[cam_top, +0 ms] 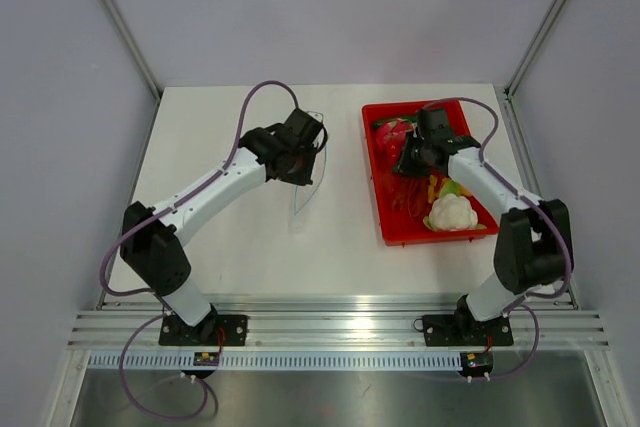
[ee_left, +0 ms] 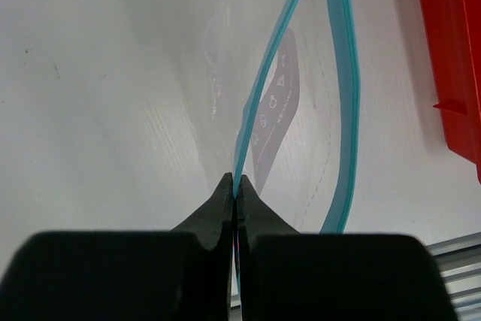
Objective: Place the food in the zip-top bag and seal the zipper
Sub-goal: Pick up the fake vegetable from the bin, then place the fake vegetable in the zipper food storage bag.
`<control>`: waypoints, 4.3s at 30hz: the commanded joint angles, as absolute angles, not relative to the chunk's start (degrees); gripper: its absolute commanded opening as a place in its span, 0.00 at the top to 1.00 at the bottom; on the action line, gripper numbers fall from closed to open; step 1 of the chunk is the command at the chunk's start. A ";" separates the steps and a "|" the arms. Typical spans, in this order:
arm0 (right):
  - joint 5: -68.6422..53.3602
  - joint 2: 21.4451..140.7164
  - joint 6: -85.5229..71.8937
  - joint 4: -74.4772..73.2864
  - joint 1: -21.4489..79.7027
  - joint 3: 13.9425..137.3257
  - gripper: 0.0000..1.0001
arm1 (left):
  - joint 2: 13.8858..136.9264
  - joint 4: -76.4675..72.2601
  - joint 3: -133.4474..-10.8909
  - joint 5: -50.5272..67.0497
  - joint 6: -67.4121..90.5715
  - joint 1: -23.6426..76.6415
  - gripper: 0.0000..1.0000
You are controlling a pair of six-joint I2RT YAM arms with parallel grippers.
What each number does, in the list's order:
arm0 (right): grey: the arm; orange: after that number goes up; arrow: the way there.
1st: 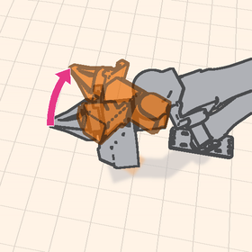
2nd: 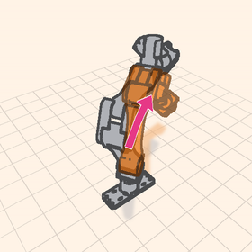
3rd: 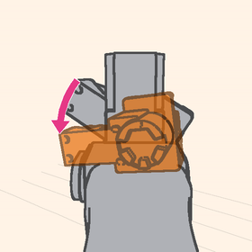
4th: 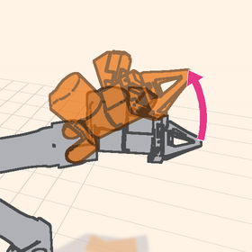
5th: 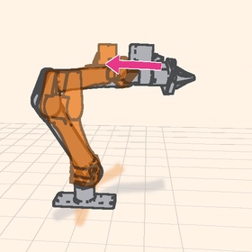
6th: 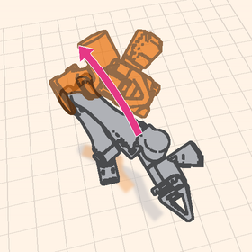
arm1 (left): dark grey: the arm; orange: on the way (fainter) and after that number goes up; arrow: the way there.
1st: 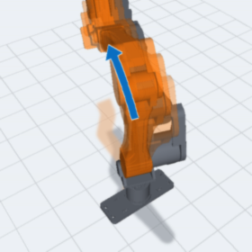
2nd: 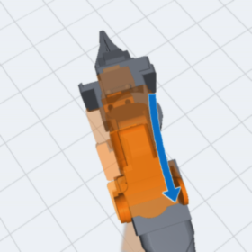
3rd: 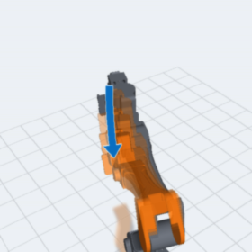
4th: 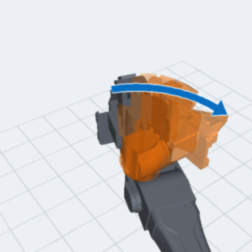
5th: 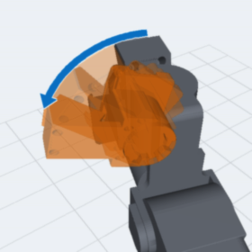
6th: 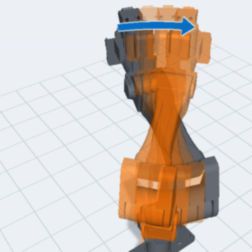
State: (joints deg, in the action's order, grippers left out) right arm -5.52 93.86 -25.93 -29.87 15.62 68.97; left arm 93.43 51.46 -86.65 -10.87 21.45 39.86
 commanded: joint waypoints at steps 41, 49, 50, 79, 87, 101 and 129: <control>-33.04 65.83 -65.65 -10.64 24.52 54.93 1.00 | 100.11 38.94 -94.04 -20.04 29.44 47.37 1.00; -37.44 69.25 -75.40 -0.62 24.78 48.96 1.00 | 99.41 36.92 -92.55 -19.51 29.09 47.37 1.00; -37.96 69.52 -76.11 1.73 24.87 48.61 1.00 | 99.14 36.39 -92.20 -19.16 29.00 47.37 1.00; -39.99 74.18 -80.33 4.13 24.70 48.25 1.00 | 88.77 24.43 -79.98 -10.63 17.84 46.23 1.00; -35.34 74.71 -81.12 2.90 23.91 48.86 1.00 | 86.75 25.92 -78.13 -7.14 16.09 46.23 1.00; -24.44 82.09 -68.74 -13.53 23.91 61.17 1.00 | 88.16 35.24 -82.09 2.11 14.85 45.71 1.00; -20.74 82.89 -53.35 -18.10 25.93 63.99 0.52 | 97.56 39.81 -89.74 11.07 18.28 41.05 1.00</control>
